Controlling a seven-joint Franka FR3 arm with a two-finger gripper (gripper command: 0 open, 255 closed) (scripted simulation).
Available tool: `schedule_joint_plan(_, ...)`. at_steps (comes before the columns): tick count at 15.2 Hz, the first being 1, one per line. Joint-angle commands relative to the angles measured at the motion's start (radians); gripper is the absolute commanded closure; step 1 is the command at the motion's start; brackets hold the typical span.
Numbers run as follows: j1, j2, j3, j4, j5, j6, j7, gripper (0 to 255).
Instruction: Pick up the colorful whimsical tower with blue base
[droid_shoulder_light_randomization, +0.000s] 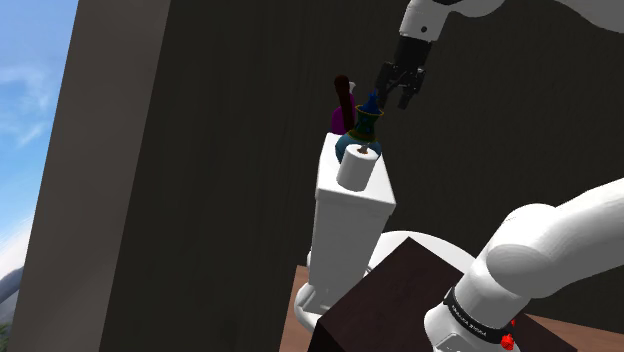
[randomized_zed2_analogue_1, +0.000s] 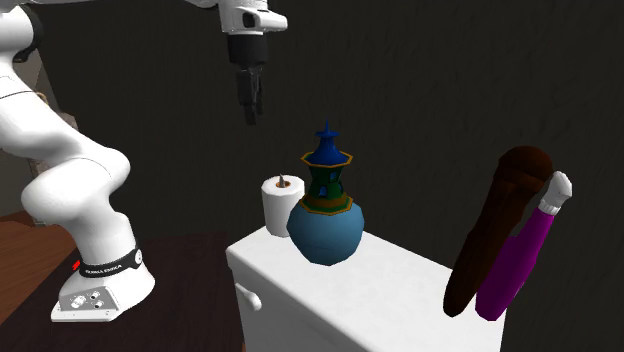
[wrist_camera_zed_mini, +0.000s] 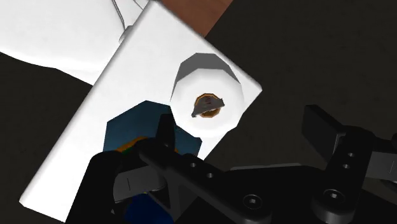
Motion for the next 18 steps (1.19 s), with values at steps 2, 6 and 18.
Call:
schedule_joint_plan(2, -0.01, 0.106, -0.035, 0.107, -0.017, -0.007, -0.049, 0)
schedule_joint_plan(6, -0.024, 0.251, -0.077, 0.267, -0.027, -0.028, -0.111, 0)
schedule_joint_plan(18, -0.052, 0.458, -0.129, 0.438, -0.02, -0.002, -0.2, 0)
